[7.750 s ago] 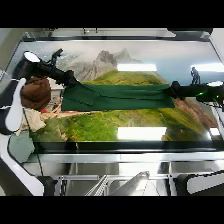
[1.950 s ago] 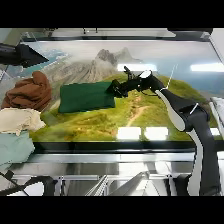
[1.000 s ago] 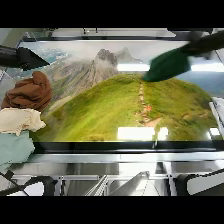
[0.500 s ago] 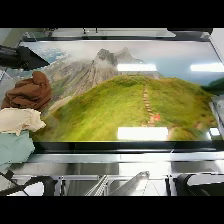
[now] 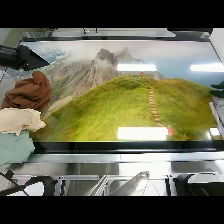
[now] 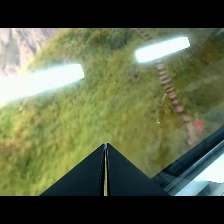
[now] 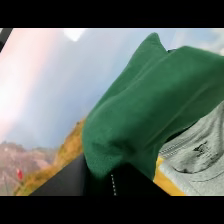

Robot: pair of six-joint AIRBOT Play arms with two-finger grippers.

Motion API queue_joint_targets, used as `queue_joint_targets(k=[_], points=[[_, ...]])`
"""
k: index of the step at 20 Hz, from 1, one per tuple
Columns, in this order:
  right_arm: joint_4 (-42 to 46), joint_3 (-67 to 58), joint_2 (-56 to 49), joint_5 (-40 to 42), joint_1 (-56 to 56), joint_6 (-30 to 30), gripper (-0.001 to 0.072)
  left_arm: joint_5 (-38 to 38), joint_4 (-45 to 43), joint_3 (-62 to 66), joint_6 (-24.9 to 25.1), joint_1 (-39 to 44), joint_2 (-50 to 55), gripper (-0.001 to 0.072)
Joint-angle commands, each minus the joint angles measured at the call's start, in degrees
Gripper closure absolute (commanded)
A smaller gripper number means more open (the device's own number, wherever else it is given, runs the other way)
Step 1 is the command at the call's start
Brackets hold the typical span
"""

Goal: Fold the shirts.

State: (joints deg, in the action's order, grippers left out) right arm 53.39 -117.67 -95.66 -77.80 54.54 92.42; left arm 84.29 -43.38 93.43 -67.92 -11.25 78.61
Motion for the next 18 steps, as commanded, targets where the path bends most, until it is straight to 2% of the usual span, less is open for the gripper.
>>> queue_joint_targets(k=[1, 3, 7, 9, 15, 18], points=[[-2.8, 0.0, 1.0, -4.7, 0.4, -2.4, 0.0689, 0.2, 0.0, 0.0, -0.2, 0.0, 0.0, 0.0689], [3.8, 0.0, 2.1, -8.9, 0.4, 0.3, 0.0689, 0.2, -0.1, 0.0, -0.2, 0.0, 0.0, 0.0690], [27.0, 0.9, 2.8, -16.7, 0.4, 4.7, 0.0688, 0.3, -0.1, 0.0, -0.2, 0.0, 0.0, 0.0690], [34.7, 4.0, 2.8, -18.4, 0.4, 5.8, 0.0688, 0.5, -0.1, 0.0, -0.2, 0.0, 0.0, 0.0689], [37.3, 19.3, 2.9, -19.1, 0.3, 8.0, 0.0688, 2.9, -0.1, 0.0, -0.2, 0.0, 0.0, 0.0690], [45.1, 22.1, 2.9, -21.8, 0.3, 8.5, 0.0686, 3.2, -0.1, 0.0, -0.2, 0.0, 0.0, 0.0690]])
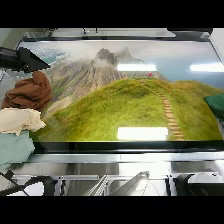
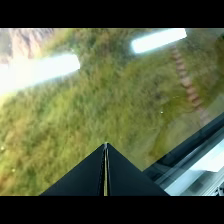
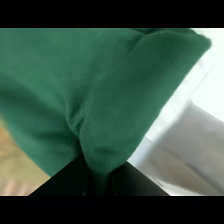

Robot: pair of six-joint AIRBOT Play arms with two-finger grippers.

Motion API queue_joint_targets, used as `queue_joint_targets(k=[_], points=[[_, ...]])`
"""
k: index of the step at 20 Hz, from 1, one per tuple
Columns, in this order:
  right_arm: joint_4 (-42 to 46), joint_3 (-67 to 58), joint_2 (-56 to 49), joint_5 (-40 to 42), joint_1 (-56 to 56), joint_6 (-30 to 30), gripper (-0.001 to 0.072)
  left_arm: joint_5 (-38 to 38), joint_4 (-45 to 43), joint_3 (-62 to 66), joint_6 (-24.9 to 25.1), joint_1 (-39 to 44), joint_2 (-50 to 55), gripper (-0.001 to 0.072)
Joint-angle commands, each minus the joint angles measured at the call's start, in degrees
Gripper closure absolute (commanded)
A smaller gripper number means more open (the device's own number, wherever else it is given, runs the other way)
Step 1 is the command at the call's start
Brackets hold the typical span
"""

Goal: Fold the shirts.

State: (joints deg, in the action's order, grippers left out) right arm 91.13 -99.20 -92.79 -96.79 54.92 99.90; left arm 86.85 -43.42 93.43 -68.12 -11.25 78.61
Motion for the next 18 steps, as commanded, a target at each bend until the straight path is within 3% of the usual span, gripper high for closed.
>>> queue_joint_targets(k=[1, 3, 4, 5, 7, 9, 10, 11, 12, 13, 18], points=[[10.6, 3.6, 0.0, -4.7, 0.0, 1.0, 0.0661, 0.7, 0.0, 0.0, 0.0, 0.0, 0.0, 0.0690], [15.9, 3.6, 0.0, -8.2, 0.0, 1.0, 0.0246, 0.6, 0.0, 0.0, 0.0, 0.0, 0.0, 0.0690], [17.0, 3.6, 0.0, -8.9, 0.0, 1.0, 0.0158, 0.6, 0.0, 0.0, 0.1, 0.0, 0.0, 0.0689], [17.1, 3.6, 0.0, -8.9, 0.0, 1.1, 0.0149, 0.6, 0.0, 0.0, 0.1, 0.0, 0.0, 0.0690], [16.7, 3.6, 0.0, -8.9, 0.0, 1.1, 0.0060, 0.7, 0.0, 0.0, 0.1, 0.0, 0.0, 0.0689], [15.4, 3.6, 0.0, -8.9, -0.1, 2.2, 0.0061, 0.6, 0.0, 0.0, 0.1, 0.0, 0.0, 0.0690], [13.2, 3.6, 0.0, -8.9, -0.1, 2.3, 0.0083, 0.5, 0.0, 0.0, 0.1, 0.0, 0.0, 0.0690], [9.8, 3.6, 0.0, -8.9, -0.2, 3.0, 0.0266, 0.3, 0.0, 0.0, 0.1, 0.0, 0.0, 0.0690], [5.8, 3.6, 0.0, -8.8, -0.6, 3.2, 0.0637, -0.2, 0.1, 0.0, 0.1, 0.0, 0.0, 0.0690], [1.4, 3.6, 0.0, -8.3, -1.5, 3.3, 0.0687, -0.8, 0.1, 0.0, 0.1, 0.0, 0.0, 0.0690], [-17.8, 4.1, 3.1, -3.9, -12.0, 1.2, 0.0689, -0.2, -0.4, 3.6, -0.6, 0.0, -0.4, 0.0692]])
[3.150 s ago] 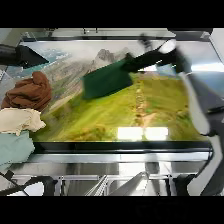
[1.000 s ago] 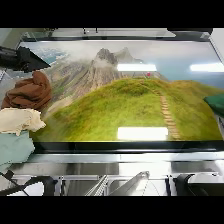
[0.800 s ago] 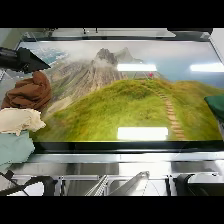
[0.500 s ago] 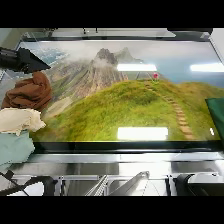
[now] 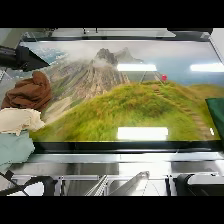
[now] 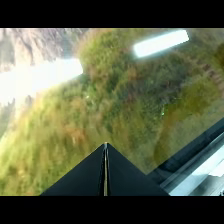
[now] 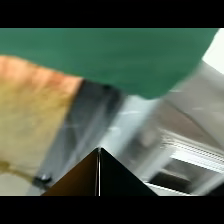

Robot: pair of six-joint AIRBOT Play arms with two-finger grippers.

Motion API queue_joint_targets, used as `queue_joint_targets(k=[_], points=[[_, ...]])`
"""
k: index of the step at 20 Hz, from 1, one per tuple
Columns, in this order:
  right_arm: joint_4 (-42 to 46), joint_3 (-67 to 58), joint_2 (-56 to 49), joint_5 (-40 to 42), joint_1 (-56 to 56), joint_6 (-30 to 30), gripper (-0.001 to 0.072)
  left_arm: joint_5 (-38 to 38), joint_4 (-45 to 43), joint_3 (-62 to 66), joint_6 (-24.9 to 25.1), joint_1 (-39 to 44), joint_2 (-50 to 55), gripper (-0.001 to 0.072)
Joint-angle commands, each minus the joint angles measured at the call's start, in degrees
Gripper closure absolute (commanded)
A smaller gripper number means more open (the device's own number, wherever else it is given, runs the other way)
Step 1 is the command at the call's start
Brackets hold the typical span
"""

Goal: Fold the shirts.

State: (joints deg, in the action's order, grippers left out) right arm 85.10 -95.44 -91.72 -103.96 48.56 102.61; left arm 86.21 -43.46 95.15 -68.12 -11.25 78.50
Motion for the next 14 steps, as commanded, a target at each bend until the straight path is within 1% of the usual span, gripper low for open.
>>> queue_joint_targets(k=[1, 3, 6, 7, 9, 10, 12, 14], points=[[-11.9, 1.9, 4.8, 5.2, -9.2, -2.0, 0.0689, 0.9, -0.4, 0.9, -0.9, 0.0, -1.5, 0.0692], [-12.0, 9.0, 13.1, 9.8, -17.4, -4.0, 0.0689, 1.2, -0.3, -7.0, -1.1, 0.0, -6.5, 0.0692], [-12.3, 26.4, 29.7, 16.0, -32.5, -4.9, 0.0689, 0.0, -0.3, -26.1, -0.2, 0.0, -17.6, 0.0690], [-12.3, 32.7, 34.9, 19.1, -37.5, -4.6, 0.0688, -0.7, -0.3, -32.2, -0.2, 0.0, -21.2, 0.0690], [-12.3, 44.9, 44.0, 28.6, -46.9, -0.8, 0.0688, -3.4, -0.3, -43.5, 0.2, 0.0, -27.7, 0.0690], [-13.0, 48.9, 46.5, 31.9, -50.0, -0.2, 0.0688, -5.1, -0.3, -47.9, 0.1, 0.0, -30.2, 0.0690], [-13.5, 51.1, 47.2, 31.8, -52.1, -0.2, 0.0689, -5.3, -0.3, -52.5, 0.1, 0.0, -33.6, 0.0689], [-15.5, 51.1, 46.9, 31.8, -52.3, -0.8, 0.0688, -4.6, -0.4, -53.7, 0.1, 0.0, -35.6, 0.0689]])
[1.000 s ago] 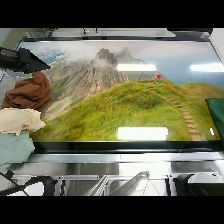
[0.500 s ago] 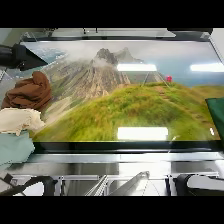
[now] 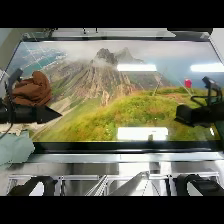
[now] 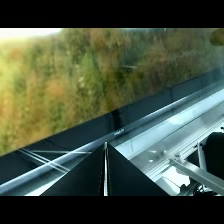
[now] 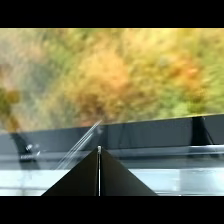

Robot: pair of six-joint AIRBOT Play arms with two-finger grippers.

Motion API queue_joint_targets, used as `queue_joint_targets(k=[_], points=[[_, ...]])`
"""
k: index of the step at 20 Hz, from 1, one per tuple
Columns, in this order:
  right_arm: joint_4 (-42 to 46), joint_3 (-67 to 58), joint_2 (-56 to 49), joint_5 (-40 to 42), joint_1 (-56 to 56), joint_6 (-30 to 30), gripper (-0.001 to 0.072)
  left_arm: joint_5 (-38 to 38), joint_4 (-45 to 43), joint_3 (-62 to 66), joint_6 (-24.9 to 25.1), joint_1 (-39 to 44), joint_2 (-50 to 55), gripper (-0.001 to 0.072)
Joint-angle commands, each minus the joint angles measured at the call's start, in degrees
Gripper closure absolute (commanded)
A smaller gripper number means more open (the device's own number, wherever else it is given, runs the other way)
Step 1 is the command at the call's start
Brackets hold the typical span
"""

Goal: Fold the shirts.

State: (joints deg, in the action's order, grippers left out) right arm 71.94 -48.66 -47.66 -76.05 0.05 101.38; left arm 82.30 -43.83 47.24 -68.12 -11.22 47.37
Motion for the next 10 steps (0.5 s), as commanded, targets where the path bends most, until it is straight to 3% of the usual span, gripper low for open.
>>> queue_joint_targets(k=[1, 10], points=[[-3.3, 4.3, 2.9, 3.6, -3.8, 0.6, 0.0687, -0.8, 0.1, -5.8, 0.1, 0.0, -5.1, 0.0689], [-3.9, 4.3, 2.9, 3.7, -3.7, 0.6, 0.0687, -0.8, 0.4, -5.8, 0.1, 0.0, -6.3, 0.0690]])
